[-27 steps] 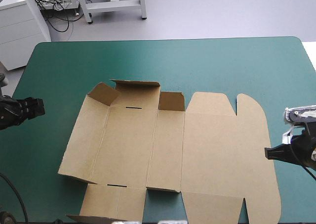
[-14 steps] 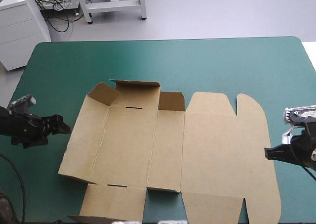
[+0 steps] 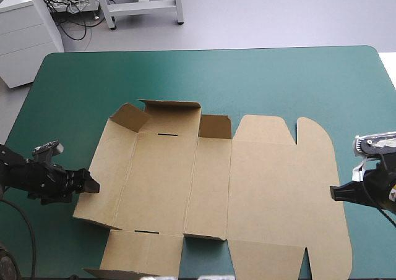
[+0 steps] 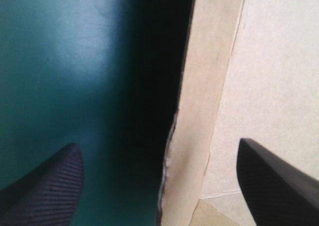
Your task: Fold the box
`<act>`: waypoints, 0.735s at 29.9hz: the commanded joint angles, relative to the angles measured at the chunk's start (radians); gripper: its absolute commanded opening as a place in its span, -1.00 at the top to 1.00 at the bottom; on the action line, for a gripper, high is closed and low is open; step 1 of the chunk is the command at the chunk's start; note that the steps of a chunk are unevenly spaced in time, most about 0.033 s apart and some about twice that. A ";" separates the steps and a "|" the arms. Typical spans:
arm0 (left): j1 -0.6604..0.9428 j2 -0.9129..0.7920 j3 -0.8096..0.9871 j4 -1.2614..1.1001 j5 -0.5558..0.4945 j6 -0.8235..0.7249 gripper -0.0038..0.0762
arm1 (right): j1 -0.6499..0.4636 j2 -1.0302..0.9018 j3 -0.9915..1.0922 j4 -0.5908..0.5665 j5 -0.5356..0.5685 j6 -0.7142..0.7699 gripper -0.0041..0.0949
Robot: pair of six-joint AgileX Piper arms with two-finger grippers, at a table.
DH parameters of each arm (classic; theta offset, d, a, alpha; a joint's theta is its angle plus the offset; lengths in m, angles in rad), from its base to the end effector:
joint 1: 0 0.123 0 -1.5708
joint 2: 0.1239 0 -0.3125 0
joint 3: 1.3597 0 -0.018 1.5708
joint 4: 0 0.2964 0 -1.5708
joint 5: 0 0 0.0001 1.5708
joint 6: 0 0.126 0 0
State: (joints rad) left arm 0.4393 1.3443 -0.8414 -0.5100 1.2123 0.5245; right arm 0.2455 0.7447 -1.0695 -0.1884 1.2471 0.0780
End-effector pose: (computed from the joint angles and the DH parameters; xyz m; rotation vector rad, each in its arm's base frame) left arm 0.2464 0.0521 0.2186 -0.1610 2.8962 -0.6560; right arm 0.1472 0.0138 0.4052 -0.1889 2.3777 -0.0901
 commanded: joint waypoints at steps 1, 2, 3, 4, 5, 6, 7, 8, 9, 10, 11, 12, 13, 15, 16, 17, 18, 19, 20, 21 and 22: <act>-0.047 -0.030 -0.018 -0.044 0.095 0.024 -0.52 | -0.004 0.005 -0.022 -0.013 -0.045 -0.010 0.96; -0.069 -0.030 -0.018 -0.044 0.095 0.032 -0.50 | -0.004 0.005 -0.022 -0.011 -0.045 -0.010 0.96; -0.087 -0.030 -0.018 -0.039 0.095 0.034 -0.50 | -0.004 0.005 -0.022 -0.009 -0.045 -0.010 0.96; -0.107 -0.030 -0.018 -0.032 0.095 0.034 -0.50 | -0.004 0.005 -0.022 -0.006 -0.045 -0.010 0.96; -0.125 -0.030 -0.018 -0.021 0.095 0.034 -0.50 | -0.004 0.005 -0.022 -0.002 -0.043 -0.010 0.96; -0.139 -0.030 -0.018 -0.009 0.095 0.034 -0.50 | -0.004 0.005 -0.022 0.004 -0.043 -0.010 0.96; -0.148 -0.026 -0.018 0.003 0.095 0.024 -0.50 | -0.004 0.005 -0.022 0.009 -0.043 -0.010 0.96; -0.151 -0.021 -0.018 0.008 0.095 0.018 -0.50 | -0.004 0.005 -0.022 0.011 -0.043 -0.010 0.96; -0.154 -0.020 -0.018 0.010 0.095 0.018 -0.50 | -0.004 0.005 -0.022 0.011 -0.043 -0.010 0.96; -0.154 -0.016 -0.018 0.005 0.095 0.027 -0.50 | -0.004 0.005 -0.022 0.011 -0.043 -0.010 0.96; -0.154 -0.012 -0.018 -0.004 0.095 0.034 -0.50 | -0.004 0.005 -0.022 0.011 -0.043 -0.010 0.96; -0.154 -0.007 -0.018 -0.012 0.095 0.034 -0.50 | -0.004 0.005 -0.022 0.011 -0.043 -0.010 0.96; -0.154 0.003 -0.018 -0.028 0.095 0.036 -0.50 | -0.004 0.005 -0.022 0.011 -0.043 -0.010 0.96; -0.154 0.014 -0.018 -0.046 0.095 0.049 -0.50 | -0.004 0.005 -0.022 0.011 -0.043 -0.010 0.96; -0.154 0.021 -0.018 -0.051 0.095 0.051 -0.50 | -0.004 0.005 -0.022 0.011 -0.043 -0.010 0.96; -0.154 0.027 -0.018 -0.056 0.095 0.051 -0.50 | -0.004 0.005 -0.022 0.011 -0.043 -0.010 0.96; -0.154 0.032 -0.018 -0.058 0.095 0.051 -0.50 | -0.004 0.005 -0.022 0.011 -0.043 -0.010 0.96; -0.154 0.037 -0.018 -0.060 0.095 0.051 -0.50 | -0.004 0.005 -0.022 0.011 -0.043 -0.010 0.96; -0.154 0.046 -0.016 -0.063 0.095 0.051 -0.50 | -0.004 0.005 -0.022 0.011 -0.043 -0.010 0.96; -0.155 0.050 -0.016 -0.070 0.095 0.053 -0.50 | -0.004 0.005 -0.022 0.011 -0.043 -0.010 0.96; -0.155 0.060 -0.016 -0.075 0.095 0.053 -0.50 | -0.004 0.005 -0.022 0.011 -0.043 -0.010 0.96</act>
State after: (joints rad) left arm 0.2905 1.4107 -0.8407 -0.5287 1.2077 0.5729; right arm 0.2455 0.7447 -1.0695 -0.1610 1.2471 0.0780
